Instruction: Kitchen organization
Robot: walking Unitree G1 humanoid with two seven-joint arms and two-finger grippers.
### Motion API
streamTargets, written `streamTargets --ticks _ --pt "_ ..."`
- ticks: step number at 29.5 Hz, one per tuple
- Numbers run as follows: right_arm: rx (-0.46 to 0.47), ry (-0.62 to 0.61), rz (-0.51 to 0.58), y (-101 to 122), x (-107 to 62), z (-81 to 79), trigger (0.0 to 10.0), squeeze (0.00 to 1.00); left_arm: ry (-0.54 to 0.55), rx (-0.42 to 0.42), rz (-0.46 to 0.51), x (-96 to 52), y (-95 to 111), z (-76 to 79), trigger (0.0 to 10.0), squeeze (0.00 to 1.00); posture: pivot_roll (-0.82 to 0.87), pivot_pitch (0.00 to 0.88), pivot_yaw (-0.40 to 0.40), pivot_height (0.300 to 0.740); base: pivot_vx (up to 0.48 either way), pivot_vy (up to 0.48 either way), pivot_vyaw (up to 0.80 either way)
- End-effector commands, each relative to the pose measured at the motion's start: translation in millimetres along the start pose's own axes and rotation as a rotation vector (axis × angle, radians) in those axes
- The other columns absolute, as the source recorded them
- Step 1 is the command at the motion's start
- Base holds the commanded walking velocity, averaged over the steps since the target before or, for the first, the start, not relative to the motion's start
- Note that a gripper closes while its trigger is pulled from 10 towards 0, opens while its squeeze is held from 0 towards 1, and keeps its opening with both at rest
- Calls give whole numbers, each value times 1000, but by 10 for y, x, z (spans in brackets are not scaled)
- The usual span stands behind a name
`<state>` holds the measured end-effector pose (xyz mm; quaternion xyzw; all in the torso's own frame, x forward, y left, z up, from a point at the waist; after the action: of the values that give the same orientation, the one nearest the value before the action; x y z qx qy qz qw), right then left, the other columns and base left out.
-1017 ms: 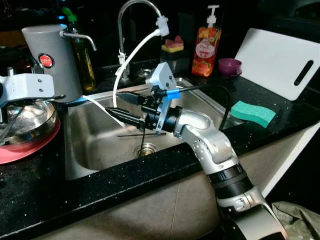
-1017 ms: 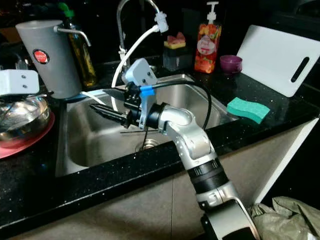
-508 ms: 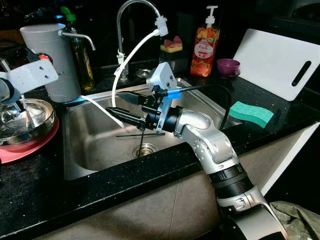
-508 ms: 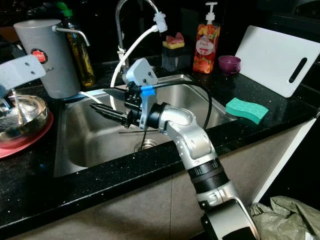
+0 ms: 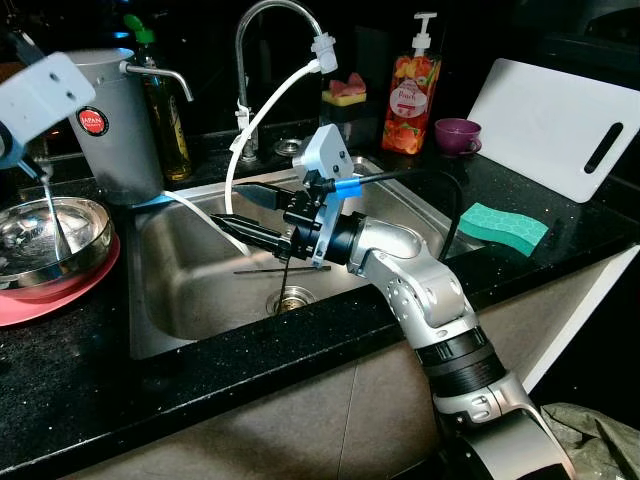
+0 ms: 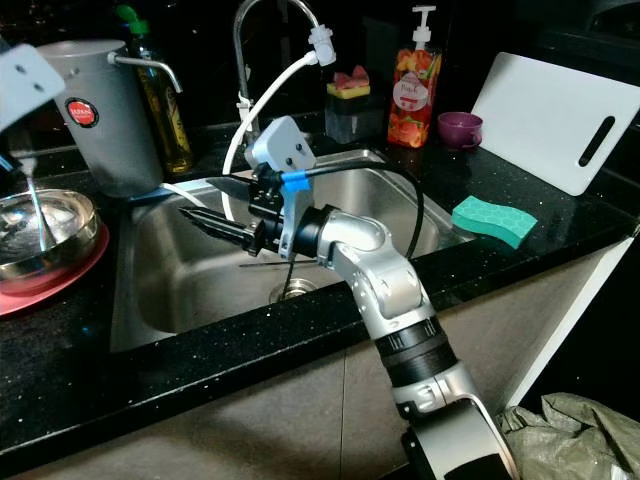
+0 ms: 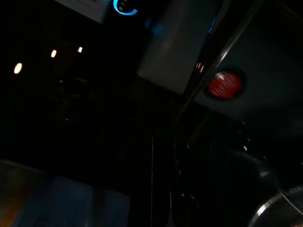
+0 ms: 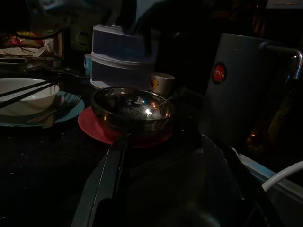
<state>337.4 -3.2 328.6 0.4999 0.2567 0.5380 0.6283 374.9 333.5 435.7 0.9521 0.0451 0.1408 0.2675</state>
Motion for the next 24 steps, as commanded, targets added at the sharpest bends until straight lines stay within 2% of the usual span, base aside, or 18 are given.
streamTargets --ticks 1,4,6,9,10,13,14,15,18,20,22,24 --pt "-14 2 11 36 3 1 10000 0 74 -26 21 -55 46 -240 10000 0 108 127 0 740 0 0 0" --pt "-14 -3 11 37 1 6 10000 0 68 -20 43 -56 116 -274 10000 0 108 127 0 740 0 0 0" --pt "-13 -6 11 35 -5 9 10000 0 23 -17 62 -47 171 -243 10000 0 106 127 5 740 0 0 0" --pt "-12 -9 7 20 -14 9 10000 0 -179 29 122 -26 241 22 10000 0 106 127 5 740 0 0 0" --pt "-12 -9 7 20 -14 9 10000 0 -179 29 122 -26 241 22 10000 0 106 127 5 740 0 0 0" --pt "-13 -11 1 2 -23 13 10000 0 -390 70 186 -43 267 338 10000 0 106 127 5 740 0 0 0" --pt "-13 -11 1 2 -23 13 10000 0 -390 70 186 -43 267 338 10000 0 106 127 5 740 0 0 0" --pt "-15 -12 -2 -5 -28 16 10000 0 -443 65 202 -51 275 419 10000 0 106 127 5 740 0 0 0" --pt "-84 -22 -46 -4 -115 102 10000 0 -659 70 277 -113 363 670 10000 0 91 123 16 740 0 0 0" --pt "-121 -38 -68 20 -187 180 10000 0 -783 82 315 -165 411 780 10000 0 85 119 20 740 0 0 0" --pt "-130 -44 -73 27 -208 202 10000 0 -815 86 324 -180 423 810 10000 0 85 119 20 740 0 0 0" --pt "-148 -81 -98 39 -345 299 10000 0 -918 148 344 -216 455 977 10000 0 85 119 20 740 0 0 0"
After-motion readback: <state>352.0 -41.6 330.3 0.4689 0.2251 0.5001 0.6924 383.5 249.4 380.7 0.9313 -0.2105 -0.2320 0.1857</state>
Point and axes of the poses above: a point about 5 cm out from each wrist's last joint towards the gripper, its own x axis pointing out of the wrist towards the gripper, its own y axis along the axis of the wrist's last joint, z = x × y, the point moved 2 cm from there along x, pointing out of the wrist towards the gripper, and after that the axes turned 2 degrees about -x, right-handed, at the moved point
